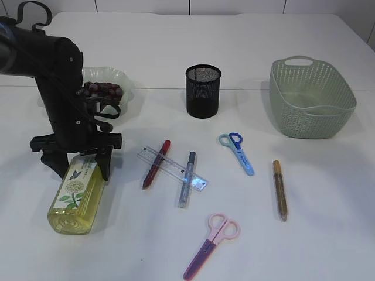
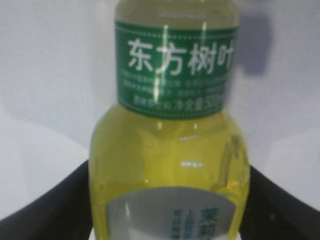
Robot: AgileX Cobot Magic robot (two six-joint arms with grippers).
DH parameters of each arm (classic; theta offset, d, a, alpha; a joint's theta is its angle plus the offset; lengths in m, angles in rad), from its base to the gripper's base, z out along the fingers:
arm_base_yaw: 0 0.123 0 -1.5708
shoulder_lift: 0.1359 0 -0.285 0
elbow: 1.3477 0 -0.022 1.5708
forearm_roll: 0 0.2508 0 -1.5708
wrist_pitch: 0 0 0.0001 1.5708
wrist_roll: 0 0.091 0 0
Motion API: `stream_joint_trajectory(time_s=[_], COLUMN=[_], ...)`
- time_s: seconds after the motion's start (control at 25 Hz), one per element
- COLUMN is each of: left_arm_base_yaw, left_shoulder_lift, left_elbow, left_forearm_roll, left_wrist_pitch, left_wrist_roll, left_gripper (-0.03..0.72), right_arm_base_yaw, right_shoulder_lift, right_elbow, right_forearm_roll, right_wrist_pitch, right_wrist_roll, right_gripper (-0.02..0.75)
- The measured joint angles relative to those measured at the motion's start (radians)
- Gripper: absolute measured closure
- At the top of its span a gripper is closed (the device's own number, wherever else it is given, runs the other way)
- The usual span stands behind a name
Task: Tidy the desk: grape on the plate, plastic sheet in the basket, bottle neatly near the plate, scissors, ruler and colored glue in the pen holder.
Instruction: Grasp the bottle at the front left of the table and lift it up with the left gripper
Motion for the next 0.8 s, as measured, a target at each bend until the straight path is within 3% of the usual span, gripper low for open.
stream_joint_trajectory(time_s=[0.44, 0.8], left_arm_base_yaw=[0.000, -0.004], left_shoulder_lift=[0.000, 0.000], left_elbow=[-0.006, -0.008], left_forearm_roll=[0.018, 0.096], left_wrist_pitch=[0.008, 0.035], left_wrist_roll=[0.000, 0.006], left_gripper=[0.272, 0.277], right_arm_base_yaw=[0.000, 0.000], right_shoulder_lift=[0.000, 0.000], right_elbow=[0.000, 0.000], right_forearm_roll=[0.000, 0.001], right_wrist_pitch=[0.000, 0.003], right_wrist_roll=[-0.002, -0.004], right_gripper=[0.163, 0.163])
